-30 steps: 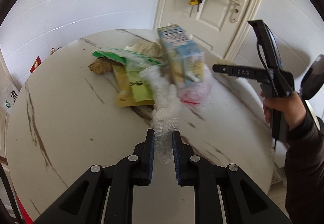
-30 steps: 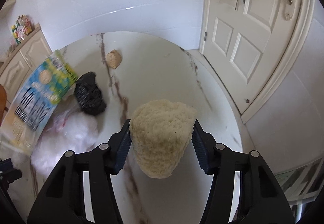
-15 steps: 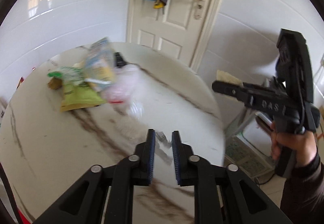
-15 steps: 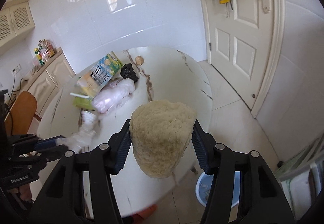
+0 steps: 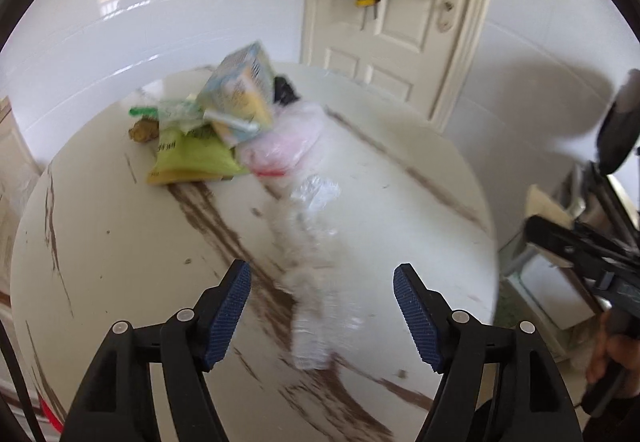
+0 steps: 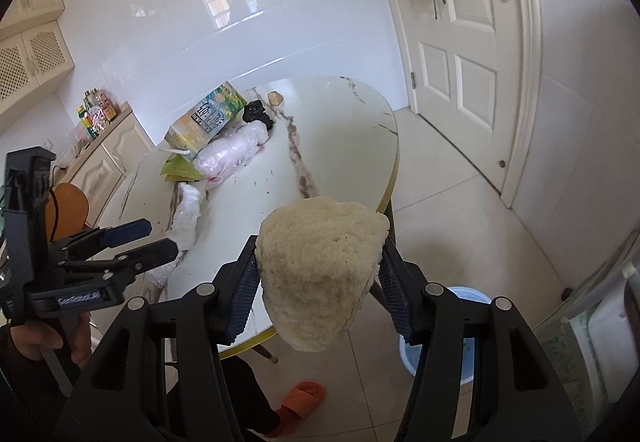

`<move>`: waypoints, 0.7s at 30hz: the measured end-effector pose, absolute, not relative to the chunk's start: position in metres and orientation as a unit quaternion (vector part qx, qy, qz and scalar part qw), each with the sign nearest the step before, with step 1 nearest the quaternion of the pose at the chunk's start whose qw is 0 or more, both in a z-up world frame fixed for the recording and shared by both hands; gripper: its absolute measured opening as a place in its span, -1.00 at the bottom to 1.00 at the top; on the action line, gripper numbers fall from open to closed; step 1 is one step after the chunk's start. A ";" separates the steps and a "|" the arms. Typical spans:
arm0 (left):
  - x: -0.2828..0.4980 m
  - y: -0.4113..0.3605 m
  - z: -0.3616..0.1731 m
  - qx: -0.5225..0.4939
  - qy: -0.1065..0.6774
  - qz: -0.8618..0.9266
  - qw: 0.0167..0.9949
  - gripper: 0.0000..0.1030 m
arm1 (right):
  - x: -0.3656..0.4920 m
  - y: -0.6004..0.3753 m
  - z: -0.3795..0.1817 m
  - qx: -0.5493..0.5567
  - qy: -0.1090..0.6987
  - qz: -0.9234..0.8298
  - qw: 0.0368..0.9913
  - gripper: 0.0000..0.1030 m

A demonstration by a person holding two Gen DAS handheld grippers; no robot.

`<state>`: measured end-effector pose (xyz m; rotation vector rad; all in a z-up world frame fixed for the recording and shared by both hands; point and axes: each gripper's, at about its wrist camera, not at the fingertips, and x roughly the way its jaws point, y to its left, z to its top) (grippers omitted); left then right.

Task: Collect trash
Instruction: 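Grasp the clear bubble bag with the left gripper while the right grasps the white sponge, then carry both items to the blue bucket and open both grippers over it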

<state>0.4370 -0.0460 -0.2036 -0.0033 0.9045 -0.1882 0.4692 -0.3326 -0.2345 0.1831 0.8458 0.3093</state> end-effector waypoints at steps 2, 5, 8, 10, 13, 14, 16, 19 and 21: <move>0.440 -0.046 -0.211 -0.002 0.447 -0.087 0.890 0.30 | 0.470 -0.331 -0.235 0.090 0.408 0.151 0.896 0.04; 0.442 -0.050 -0.214 0.003 0.445 -0.092 0.891 -0.10 | 0.470 -0.331 -0.237 0.091 0.406 0.153 0.896 0.04; 0.445 -0.056 -0.211 -0.005 0.434 -0.116 0.893 -0.57 | 0.470 -0.334 -0.239 0.091 0.406 0.155 0.896 0.04; 0.444 -0.064 -0.204 -0.008 0.417 -0.131 0.899 -0.57 | 0.469 -0.340 -0.240 0.096 0.404 0.152 0.897 0.04; 0.444 -0.085 -0.190 -0.010 0.400 -0.155 0.903 -0.57 | 0.465 -0.352 -0.241 0.103 0.400 0.146 0.899 0.04; 0.444 -0.096 -0.184 -0.005 0.395 -0.166 0.904 -0.57 | 0.463 -0.358 -0.241 0.106 0.398 0.142 0.900 0.04; 0.444 -0.121 -0.176 0.007 0.386 -0.189 0.903 -0.57 | 0.458 -0.371 -0.240 0.111 0.395 0.133 0.902 0.04; 0.448 -0.170 -0.173 0.032 0.385 -0.228 0.894 -0.57 | 0.448 -0.398 -0.238 0.115 0.392 0.107 0.907 0.04; 0.451 -0.208 -0.178 0.054 0.390 -0.253 0.884 -0.57 | 0.439 -0.421 -0.239 0.118 0.392 0.083 0.909 0.04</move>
